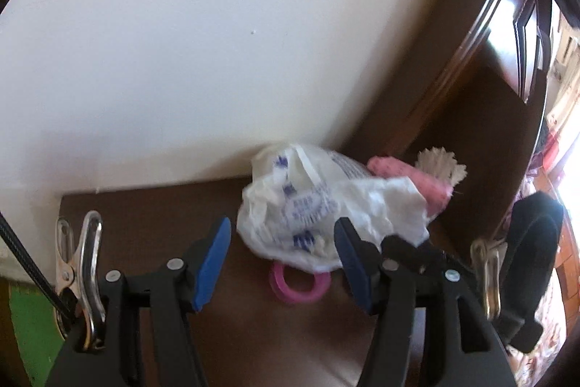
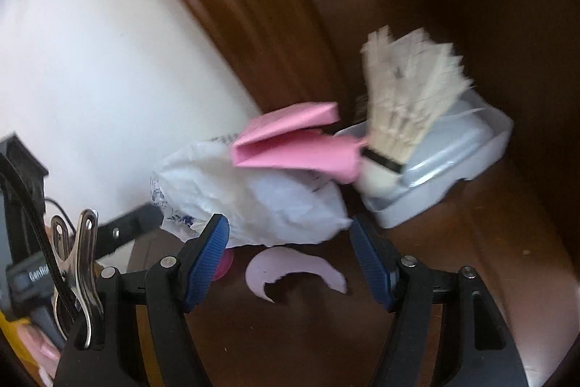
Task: Collect trash
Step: 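Reach both open grippers toward the white plastic bag with blue print, then close the left gripper on the plastic bag while the right gripper closes on it too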
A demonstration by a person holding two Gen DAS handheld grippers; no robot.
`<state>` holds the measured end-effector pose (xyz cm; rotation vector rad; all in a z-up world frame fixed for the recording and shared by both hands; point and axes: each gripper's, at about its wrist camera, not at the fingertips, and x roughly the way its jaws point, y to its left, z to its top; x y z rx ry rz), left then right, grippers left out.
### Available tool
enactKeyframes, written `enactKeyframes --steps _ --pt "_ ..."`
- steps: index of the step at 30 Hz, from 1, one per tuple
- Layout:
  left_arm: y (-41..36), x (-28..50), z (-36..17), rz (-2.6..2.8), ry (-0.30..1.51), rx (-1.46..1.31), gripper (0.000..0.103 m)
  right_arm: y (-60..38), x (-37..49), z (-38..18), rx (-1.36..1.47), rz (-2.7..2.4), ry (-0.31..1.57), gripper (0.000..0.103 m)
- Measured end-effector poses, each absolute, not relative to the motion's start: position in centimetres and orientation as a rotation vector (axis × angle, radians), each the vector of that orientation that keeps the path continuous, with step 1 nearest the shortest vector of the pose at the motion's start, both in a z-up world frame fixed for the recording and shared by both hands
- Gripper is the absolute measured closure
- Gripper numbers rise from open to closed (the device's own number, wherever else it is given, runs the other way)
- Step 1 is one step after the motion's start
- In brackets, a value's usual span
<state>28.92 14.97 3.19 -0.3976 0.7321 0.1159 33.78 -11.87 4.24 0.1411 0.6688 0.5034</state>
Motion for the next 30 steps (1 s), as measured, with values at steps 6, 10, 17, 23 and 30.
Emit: enactKeyframes --steps 6,10,17,23,30 --pt "14.8 29.9 1.9 0.012 0.753 -0.440 0.097 -11.9 33.3 4.1 0.231 0.580 0.614 0.098" --pt "14.2 28.2 3.4 -0.006 0.679 -0.407 0.099 -13.3 32.9 3.9 0.279 0.609 0.616 0.098" --pt "14.1 25.5 4.9 -0.022 0.587 -0.441 0.099 -16.7 31.9 3.7 0.383 0.667 0.605 0.098" --pt "13.6 19.8 7.5 -0.026 0.476 -0.451 0.099 -18.2 30.4 3.9 0.419 0.734 0.572 0.098" --pt "11.8 15.3 8.7 -0.043 0.388 -0.451 0.099 -20.0 25.9 5.3 0.381 0.777 0.396 0.098"
